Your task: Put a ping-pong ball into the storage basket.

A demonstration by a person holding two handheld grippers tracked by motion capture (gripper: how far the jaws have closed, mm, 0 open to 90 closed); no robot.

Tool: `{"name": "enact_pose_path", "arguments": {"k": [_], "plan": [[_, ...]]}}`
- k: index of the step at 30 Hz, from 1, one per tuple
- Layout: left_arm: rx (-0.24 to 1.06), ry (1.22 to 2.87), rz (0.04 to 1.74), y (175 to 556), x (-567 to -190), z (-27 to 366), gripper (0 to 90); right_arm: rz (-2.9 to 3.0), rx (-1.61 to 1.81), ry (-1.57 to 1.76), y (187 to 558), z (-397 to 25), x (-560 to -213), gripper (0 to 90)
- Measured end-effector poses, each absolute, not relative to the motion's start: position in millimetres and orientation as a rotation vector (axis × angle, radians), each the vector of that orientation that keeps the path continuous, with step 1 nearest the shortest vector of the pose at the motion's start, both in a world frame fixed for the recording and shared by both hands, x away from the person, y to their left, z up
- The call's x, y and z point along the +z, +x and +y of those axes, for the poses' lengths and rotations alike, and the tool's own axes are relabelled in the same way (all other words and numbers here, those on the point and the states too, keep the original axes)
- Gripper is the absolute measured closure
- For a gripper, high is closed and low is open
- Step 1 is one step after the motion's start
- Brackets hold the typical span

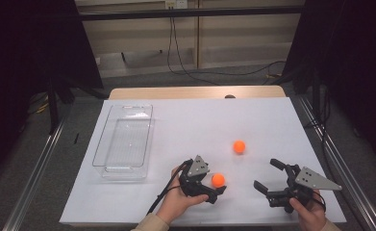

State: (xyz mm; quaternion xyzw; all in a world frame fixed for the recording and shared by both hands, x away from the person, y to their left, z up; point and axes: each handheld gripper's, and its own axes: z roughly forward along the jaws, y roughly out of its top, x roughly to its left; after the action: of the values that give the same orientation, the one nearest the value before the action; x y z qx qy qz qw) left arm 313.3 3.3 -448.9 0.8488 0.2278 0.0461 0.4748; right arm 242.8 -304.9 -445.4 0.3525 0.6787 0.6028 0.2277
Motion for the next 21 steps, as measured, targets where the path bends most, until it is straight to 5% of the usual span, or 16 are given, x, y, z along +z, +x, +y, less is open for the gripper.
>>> {"name": "enact_pose_path", "arguments": {"k": [21], "plan": [[0.077, 2.101, 0.596, 317.2, -450.8, -5.7, 4.8, 1.869, 1.662, 0.973, 242.9, -305.0, -445.3, 1.5]]}}
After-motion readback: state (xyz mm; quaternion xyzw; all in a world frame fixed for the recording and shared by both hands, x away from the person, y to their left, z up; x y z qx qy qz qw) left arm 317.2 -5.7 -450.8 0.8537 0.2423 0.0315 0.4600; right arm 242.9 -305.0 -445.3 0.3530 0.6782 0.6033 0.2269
